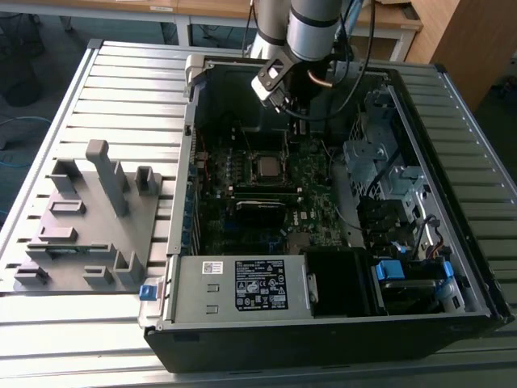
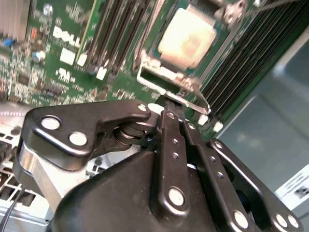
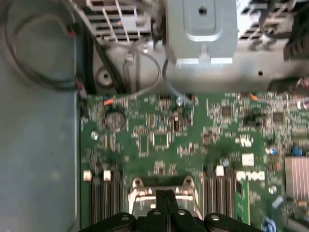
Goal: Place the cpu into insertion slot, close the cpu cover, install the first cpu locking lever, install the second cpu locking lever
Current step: 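Close the cpu cover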
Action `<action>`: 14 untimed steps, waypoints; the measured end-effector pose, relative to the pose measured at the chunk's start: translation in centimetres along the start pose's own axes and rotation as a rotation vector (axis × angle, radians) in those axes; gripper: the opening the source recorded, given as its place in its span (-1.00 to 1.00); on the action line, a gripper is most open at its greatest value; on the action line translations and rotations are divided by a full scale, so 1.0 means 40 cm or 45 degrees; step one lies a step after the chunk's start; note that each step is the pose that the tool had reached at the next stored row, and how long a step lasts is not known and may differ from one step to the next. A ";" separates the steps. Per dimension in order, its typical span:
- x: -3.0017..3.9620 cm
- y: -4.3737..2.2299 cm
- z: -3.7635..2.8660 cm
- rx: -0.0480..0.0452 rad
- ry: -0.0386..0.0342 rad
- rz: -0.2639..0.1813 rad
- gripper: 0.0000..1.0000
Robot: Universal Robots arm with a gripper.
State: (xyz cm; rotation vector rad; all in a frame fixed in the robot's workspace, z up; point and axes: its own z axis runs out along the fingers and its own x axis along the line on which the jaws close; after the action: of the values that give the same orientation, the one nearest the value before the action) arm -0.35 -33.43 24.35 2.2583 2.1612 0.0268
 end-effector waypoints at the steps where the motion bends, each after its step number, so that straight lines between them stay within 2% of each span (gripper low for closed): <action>1: 0.000 -0.010 0.000 -0.003 -0.0001 0.000 -0.80; 4: -0.001 -0.030 -0.001 -0.009 -0.0001 0.000 -0.80; 9: -0.001 -0.031 -0.001 -0.009 -0.0002 0.000 -0.80; 10: -0.001 -0.031 -0.001 -0.005 -0.0003 0.000 -0.80; 13: -0.001 -0.031 0.000 0.037 -0.0021 0.000 -0.80; 14: -0.001 -0.031 0.000 0.046 -0.0026 0.000 -0.80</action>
State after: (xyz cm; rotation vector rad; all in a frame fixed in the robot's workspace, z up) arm -1.58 -33.43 24.31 2.2762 2.1785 -0.0148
